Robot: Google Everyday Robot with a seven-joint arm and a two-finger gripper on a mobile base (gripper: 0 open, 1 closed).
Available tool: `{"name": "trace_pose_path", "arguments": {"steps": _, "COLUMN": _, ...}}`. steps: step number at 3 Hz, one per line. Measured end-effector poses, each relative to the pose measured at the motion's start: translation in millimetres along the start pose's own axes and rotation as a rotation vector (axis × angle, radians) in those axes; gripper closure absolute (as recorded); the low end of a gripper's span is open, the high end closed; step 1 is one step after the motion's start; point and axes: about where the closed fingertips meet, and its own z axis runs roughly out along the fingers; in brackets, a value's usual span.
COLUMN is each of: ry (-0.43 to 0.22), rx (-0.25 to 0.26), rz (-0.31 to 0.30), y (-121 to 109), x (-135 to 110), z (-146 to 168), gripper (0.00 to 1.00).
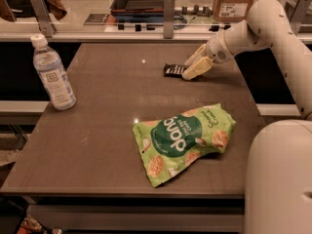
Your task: Move rxbar chocolate near blue plastic bottle
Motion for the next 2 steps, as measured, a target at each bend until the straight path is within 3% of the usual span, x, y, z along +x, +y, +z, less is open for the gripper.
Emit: {"name": "trace_pose_path", "arguments": {"steps": 2, "ry": 0.0, "rx": 0.0, "rz": 0.0, "y": 0.0, "x": -0.1, "z": 0.0, "gripper": 1.0}}
